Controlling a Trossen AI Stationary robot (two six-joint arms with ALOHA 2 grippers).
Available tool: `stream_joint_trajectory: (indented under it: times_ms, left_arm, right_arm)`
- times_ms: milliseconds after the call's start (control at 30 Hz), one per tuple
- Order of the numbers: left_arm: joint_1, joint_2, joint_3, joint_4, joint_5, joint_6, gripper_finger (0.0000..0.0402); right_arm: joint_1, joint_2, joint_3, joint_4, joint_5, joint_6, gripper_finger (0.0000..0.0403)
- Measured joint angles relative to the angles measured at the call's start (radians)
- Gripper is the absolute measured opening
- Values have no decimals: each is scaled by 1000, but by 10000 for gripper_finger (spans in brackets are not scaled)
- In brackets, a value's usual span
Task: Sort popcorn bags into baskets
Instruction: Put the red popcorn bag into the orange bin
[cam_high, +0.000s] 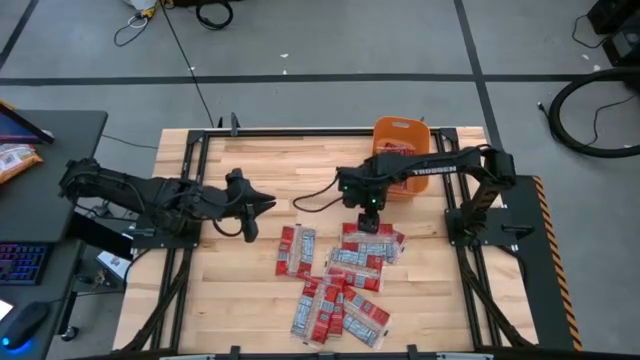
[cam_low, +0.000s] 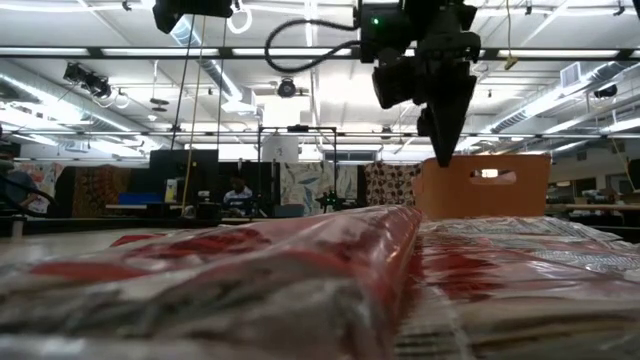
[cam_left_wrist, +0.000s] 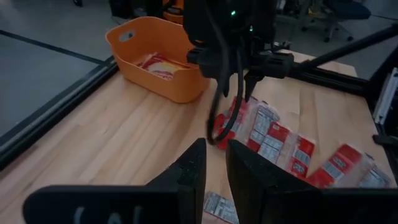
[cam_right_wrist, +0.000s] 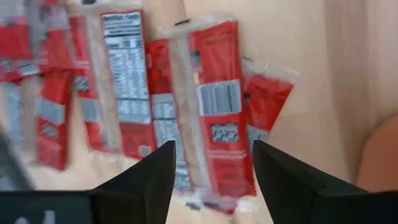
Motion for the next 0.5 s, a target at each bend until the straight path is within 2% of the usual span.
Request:
stream_joint_trajectory:
  times_ms: [100, 333, 500]
  left_arm:
    - [10, 0, 0, 3, 0, 0, 66]
    - [18, 0, 0, 2, 0, -7, 66]
    - [18, 0, 0, -7, 1, -26, 66]
  right_arm:
    - [-22, 9, -1, -14, -43, -51, 212]
    - [39, 73, -1, -8, -11, -227, 209]
    - [78, 122, -2, -16, 88, -301, 207]
